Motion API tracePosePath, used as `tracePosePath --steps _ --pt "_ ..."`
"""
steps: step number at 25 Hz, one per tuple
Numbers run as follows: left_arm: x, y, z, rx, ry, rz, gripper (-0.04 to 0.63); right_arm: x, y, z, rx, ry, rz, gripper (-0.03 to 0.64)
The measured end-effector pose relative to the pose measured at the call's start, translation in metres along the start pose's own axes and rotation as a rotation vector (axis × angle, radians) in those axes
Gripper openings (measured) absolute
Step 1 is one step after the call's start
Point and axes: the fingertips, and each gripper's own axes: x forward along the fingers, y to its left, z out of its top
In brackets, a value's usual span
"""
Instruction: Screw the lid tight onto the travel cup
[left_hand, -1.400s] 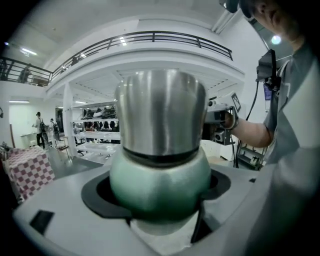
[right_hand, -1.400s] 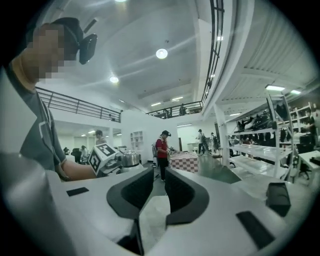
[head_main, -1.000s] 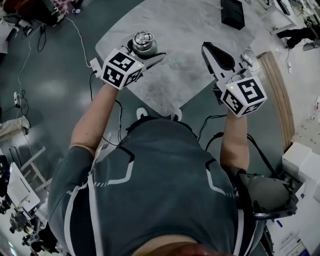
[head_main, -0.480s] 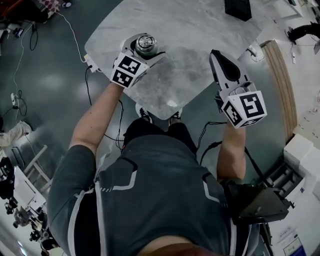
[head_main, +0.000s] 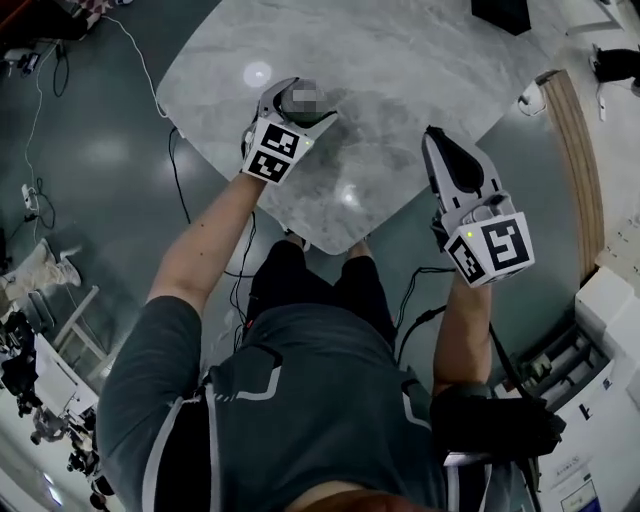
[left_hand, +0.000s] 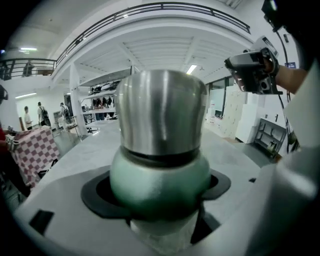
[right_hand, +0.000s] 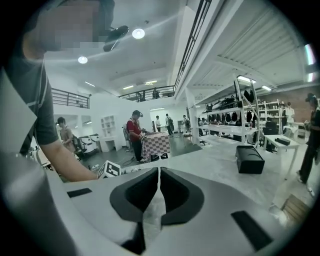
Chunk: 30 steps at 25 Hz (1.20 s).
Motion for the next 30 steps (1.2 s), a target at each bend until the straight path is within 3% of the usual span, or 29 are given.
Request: tracePosePath --steps 12,24,28,30 --pt "0.019 0.007 -0.017 -0.014 -0.031 0.038 0.399 0.005 -0.006 -0.037 0.051 0.014 -0.006 0.037" --pt "0.009 0.006 -0.026 0.010 -0.022 0.007 0.402 0.002 0.006 -0.028 0.049 0.010 0.004 0.038" --pt "-0.013 0.002 -0.025 -0.052 -0.008 -0.041 0.410 -0.006 0.013 -0.018 0.030 0.013 0.004 0.038" --pt "-0.030 0.003 -0.018 -0.069 -0.018 -0.030 0.410 -0.010 0.018 -0.009 0.018 0.005 0.012 0.038"
